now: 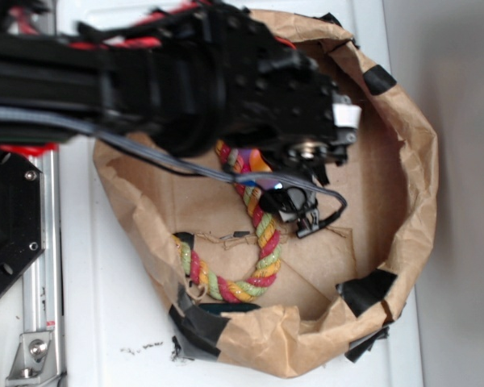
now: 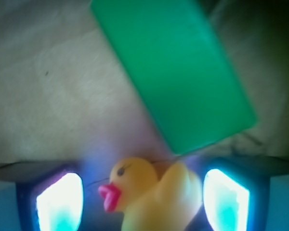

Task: Grab the yellow duck.

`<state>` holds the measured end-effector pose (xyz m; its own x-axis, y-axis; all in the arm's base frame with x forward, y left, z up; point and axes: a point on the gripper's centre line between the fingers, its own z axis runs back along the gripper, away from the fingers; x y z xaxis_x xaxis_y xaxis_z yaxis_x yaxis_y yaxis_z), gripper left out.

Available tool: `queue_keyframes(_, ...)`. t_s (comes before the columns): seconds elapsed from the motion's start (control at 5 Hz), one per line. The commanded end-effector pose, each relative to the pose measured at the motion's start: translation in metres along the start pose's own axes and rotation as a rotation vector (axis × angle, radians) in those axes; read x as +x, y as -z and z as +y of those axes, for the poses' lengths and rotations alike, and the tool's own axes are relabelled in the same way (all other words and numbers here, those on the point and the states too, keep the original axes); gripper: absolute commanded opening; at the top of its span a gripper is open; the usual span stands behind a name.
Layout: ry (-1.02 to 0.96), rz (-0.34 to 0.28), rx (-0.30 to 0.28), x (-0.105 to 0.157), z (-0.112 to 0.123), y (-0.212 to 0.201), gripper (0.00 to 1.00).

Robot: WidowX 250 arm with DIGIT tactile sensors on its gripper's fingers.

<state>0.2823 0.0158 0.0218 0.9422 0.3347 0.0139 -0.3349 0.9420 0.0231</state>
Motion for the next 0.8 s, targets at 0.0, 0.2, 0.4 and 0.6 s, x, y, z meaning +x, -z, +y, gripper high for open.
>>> queue_keyframes(0.0, 0.058, 0.003, -0.064, -0.01, -0.002, -0.026, 0.0)
queue_keyframes(0.2, 0.099, -0.108, -0.054, 0.001, -0.003, -0.053, 0.0)
queue_keyframes(0.4, 0.128, -0.258, -0.091, 0.02, -0.01, -0.105, 0.0)
queue_keyframes(0.6, 0.133, -0.304, -0.15, 0.025, -0.018, -0.141, 0.0)
